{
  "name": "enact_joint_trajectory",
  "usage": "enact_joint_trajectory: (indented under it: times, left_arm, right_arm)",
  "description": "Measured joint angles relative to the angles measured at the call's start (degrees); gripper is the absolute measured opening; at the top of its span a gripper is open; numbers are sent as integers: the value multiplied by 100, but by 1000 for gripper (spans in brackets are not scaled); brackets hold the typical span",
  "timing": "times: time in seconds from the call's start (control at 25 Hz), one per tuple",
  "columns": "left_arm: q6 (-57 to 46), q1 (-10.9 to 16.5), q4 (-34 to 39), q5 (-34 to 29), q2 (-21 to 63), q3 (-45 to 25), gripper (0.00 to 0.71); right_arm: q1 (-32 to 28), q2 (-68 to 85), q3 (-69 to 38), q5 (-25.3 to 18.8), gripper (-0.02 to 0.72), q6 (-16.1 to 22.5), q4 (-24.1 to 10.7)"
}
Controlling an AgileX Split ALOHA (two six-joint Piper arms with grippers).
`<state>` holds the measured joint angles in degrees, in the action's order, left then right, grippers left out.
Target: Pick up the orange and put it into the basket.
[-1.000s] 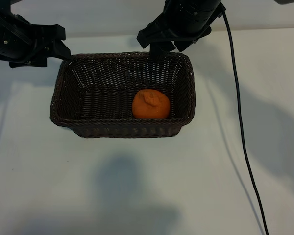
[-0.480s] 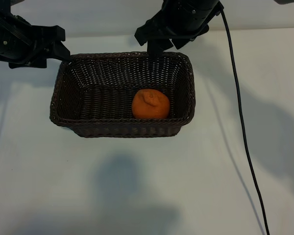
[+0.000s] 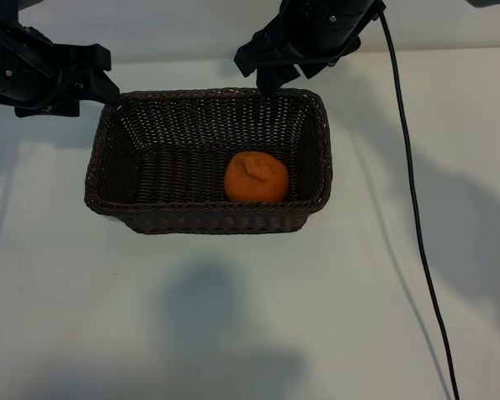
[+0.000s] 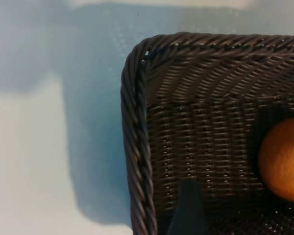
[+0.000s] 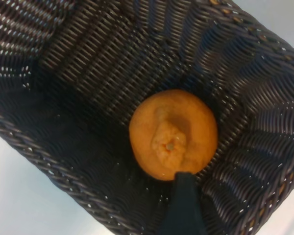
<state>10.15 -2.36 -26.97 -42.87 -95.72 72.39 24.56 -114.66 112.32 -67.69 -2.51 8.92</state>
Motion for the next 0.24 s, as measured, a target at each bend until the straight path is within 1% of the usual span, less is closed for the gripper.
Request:
enact_joint_trajectory:
  times: [0.24]
  left_arm:
    - [15,0,0,0,0,0,589]
  right_arm:
    - [0,0,0,11,553,6,-1]
